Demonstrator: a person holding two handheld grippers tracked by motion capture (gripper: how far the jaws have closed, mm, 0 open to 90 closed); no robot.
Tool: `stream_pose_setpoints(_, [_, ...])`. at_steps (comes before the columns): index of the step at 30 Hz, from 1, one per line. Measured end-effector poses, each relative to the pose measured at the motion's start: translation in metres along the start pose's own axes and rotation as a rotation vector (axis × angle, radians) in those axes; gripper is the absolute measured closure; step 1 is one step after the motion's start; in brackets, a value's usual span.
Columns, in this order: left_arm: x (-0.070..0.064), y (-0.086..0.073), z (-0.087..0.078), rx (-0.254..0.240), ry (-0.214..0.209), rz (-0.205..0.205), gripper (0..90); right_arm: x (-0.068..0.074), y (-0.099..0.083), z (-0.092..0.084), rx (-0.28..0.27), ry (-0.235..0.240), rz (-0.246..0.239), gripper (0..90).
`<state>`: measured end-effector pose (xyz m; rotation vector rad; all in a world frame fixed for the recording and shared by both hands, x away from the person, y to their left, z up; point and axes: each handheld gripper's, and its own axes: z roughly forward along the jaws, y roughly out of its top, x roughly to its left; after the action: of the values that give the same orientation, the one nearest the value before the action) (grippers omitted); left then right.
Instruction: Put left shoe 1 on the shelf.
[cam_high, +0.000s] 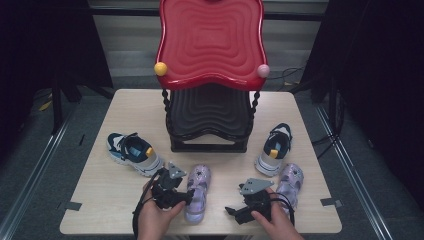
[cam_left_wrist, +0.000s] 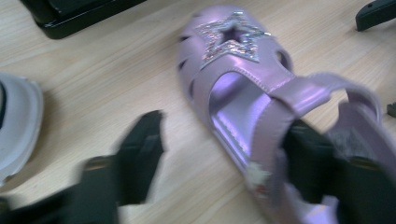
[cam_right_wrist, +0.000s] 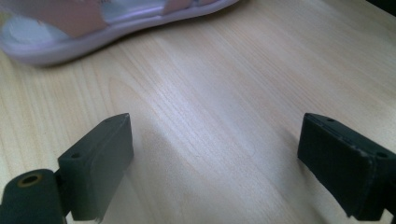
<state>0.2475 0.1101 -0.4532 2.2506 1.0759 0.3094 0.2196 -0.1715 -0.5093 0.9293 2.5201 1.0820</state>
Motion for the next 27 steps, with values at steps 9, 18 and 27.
stream_pose_setpoints(9, [0.009, -0.006, 0.005, -0.041, -0.042, 0.011, 74.9, 0.000, 0.000, 0.000, 0.000, 0.000, 0.000, 9.8])
stream_pose_setpoints(18, [0.011, -0.010, 0.004, -0.078, -0.052, 0.039, 78.3, 0.000, 0.000, 0.000, 0.000, 0.000, 0.000, 9.8])
stream_pose_setpoints(27, [0.009, -0.012, 0.003, -0.155, -0.020, 0.061, 78.6, 0.000, 0.000, 0.000, 0.000, 0.000, 0.000, 9.9])
